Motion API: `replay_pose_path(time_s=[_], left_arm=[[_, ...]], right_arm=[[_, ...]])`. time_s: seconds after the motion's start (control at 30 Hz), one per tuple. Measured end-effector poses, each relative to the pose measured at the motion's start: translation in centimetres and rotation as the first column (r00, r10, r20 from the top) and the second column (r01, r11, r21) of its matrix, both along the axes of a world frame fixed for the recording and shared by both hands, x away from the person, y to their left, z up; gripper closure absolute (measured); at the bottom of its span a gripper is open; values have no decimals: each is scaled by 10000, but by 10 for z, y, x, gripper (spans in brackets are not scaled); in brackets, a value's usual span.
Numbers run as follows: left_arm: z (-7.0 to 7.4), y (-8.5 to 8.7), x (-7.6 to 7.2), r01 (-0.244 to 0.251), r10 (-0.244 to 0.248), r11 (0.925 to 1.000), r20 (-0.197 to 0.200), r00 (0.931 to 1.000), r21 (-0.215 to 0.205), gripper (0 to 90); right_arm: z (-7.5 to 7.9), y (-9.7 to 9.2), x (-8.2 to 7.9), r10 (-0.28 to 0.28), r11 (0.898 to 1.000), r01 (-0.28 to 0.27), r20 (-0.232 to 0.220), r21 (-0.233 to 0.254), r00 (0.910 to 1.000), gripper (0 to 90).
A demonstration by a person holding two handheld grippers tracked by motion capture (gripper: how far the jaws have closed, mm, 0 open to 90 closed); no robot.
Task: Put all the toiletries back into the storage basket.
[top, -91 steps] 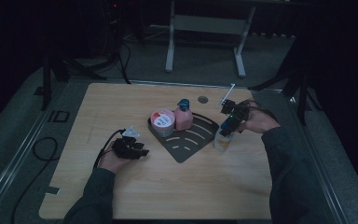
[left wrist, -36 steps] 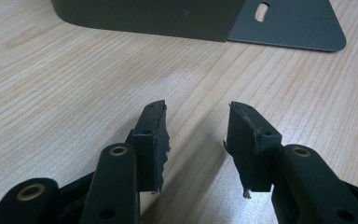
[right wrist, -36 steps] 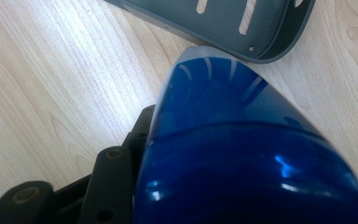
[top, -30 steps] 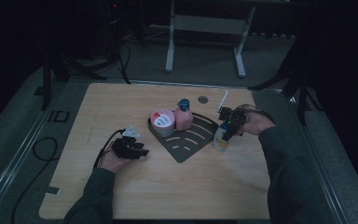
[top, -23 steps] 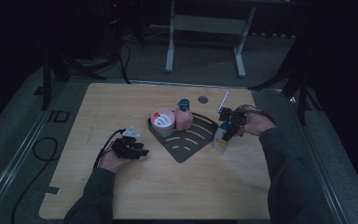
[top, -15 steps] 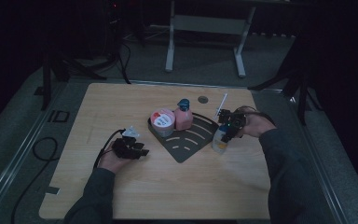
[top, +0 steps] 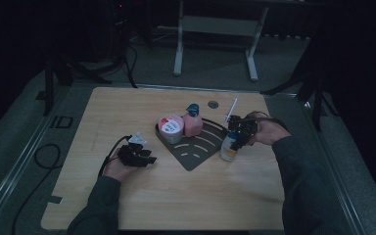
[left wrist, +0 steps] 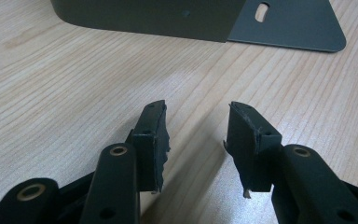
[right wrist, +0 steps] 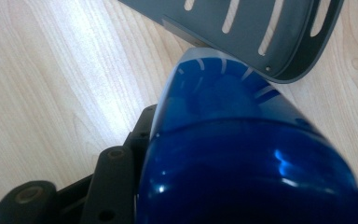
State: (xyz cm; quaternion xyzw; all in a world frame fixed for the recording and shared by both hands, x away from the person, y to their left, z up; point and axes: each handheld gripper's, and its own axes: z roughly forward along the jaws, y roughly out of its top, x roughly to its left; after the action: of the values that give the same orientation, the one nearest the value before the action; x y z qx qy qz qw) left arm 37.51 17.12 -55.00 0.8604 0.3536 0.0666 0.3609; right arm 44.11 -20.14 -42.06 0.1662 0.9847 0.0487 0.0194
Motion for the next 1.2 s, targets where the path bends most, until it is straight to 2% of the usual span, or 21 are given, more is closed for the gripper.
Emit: replay_pose_path(time_s=[0.17,0.53,0.9,1.2], left_arm=[[0,0,0,20,-20,10000,7,10000,22,573],[0,0,0,20,-20,10000,-2,10000,20,573],[0,0,0,35,-35,10000,-2,10000,51,573],[0,-1,1,42,-42,10000,0,10000,38,573]], right_arm=[[2,3,-3,79,9999,-79,-39,111,10000,545],[6,18,-15,645,9975,-647,68,276,9979,545],[8,26,-21,785,9963,-791,194,322,9967,546],[10,32,-23,811,9948,-818,153,599,9966,546]])
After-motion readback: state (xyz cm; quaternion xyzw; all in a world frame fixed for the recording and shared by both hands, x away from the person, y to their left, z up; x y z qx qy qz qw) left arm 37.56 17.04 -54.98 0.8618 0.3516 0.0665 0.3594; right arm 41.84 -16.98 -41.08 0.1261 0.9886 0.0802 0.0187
